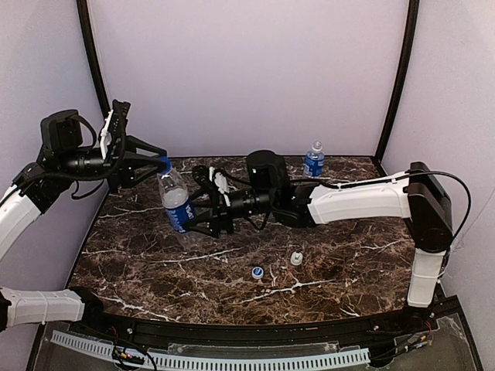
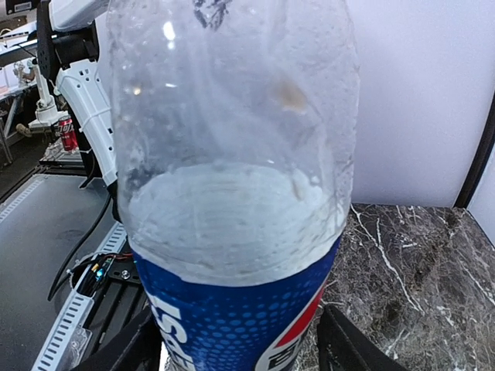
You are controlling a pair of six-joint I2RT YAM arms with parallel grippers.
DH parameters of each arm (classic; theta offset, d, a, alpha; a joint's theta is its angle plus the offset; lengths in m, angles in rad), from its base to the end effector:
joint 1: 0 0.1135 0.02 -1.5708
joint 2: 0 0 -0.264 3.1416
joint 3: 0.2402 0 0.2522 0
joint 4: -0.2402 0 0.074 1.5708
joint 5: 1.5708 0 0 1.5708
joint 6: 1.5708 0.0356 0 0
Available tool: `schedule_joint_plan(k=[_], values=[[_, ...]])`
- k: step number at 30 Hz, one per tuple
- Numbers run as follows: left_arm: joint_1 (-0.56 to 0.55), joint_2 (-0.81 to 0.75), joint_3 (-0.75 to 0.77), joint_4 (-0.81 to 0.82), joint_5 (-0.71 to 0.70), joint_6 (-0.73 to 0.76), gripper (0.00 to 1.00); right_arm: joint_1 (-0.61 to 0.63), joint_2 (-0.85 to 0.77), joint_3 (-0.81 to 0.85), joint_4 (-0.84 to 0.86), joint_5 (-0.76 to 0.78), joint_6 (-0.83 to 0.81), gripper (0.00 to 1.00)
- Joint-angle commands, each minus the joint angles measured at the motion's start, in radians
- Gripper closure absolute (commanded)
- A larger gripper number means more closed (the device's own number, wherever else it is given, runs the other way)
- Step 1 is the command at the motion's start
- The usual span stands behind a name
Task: Unscrew the bottle caps
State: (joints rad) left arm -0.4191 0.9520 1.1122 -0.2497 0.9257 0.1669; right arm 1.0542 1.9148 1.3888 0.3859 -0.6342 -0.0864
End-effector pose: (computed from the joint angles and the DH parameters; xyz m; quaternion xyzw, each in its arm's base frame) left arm 0.1658 -0.1050 0.4183 0.4792 0.5452 -0.4028 0.5575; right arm 0.2052 0.4040 0.2766 -0.5594 0.4933 0.4983 0.4421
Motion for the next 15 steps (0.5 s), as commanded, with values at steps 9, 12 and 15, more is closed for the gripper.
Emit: schedule_joint_plan(k=[9, 12, 15], values=[[0.004, -0.036, -0.029, 0.1, -0.049, -0.062, 0.42, 0.006, -0.026, 0.01, 0.048, -0.03, 0.033, 0.73], [0.009, -0.058, -0.07, 0.163, -0.125, -0.105, 0.03, 0.006, -0.064, -0.01, 0.101, -0.003, 0.057, 0.73], [0.009, -0.099, -0.154, 0.195, -0.089, -0.116, 0.01, 0.005, -0.102, -0.042, 0.194, 0.028, 0.085, 0.73]])
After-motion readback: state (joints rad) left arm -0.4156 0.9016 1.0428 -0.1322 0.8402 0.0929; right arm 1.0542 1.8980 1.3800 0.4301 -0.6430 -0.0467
